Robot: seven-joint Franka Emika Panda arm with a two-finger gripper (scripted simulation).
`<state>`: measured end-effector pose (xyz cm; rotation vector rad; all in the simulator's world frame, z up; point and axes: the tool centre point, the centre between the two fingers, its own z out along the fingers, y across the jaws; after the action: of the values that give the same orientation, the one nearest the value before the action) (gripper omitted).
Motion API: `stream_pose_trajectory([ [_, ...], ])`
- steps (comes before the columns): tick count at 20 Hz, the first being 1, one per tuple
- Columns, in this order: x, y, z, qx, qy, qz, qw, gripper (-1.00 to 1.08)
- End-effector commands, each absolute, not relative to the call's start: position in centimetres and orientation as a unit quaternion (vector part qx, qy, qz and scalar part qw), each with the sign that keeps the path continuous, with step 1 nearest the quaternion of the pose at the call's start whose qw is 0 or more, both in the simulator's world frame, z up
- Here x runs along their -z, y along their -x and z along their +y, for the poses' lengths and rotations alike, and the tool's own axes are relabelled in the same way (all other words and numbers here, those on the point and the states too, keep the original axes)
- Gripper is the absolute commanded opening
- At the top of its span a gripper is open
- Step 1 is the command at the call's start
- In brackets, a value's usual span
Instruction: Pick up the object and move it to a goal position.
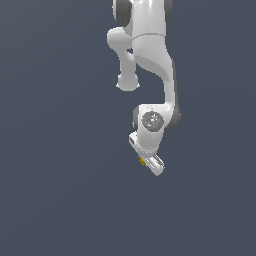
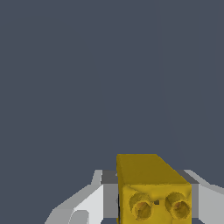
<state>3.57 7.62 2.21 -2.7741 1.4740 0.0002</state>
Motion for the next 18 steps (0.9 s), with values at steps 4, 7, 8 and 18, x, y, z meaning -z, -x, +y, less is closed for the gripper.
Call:
stream_pose_trajectory([
  [4, -2.6, -3.5, 7.4, 0.0, 0.883, 0.469, 0.0, -1.0],
  [7, -3.4, -3.2, 7.1, 0.0, 0.883, 0.469, 0.0, -1.0],
  [8, -3.7, -3.2, 6.9, 0.0, 0.883, 0.469, 0.0, -1.0],
  [18, -10.2, -1.5, 4.0, -0.001, 0.883, 0.469, 0.0, -1.0],
])
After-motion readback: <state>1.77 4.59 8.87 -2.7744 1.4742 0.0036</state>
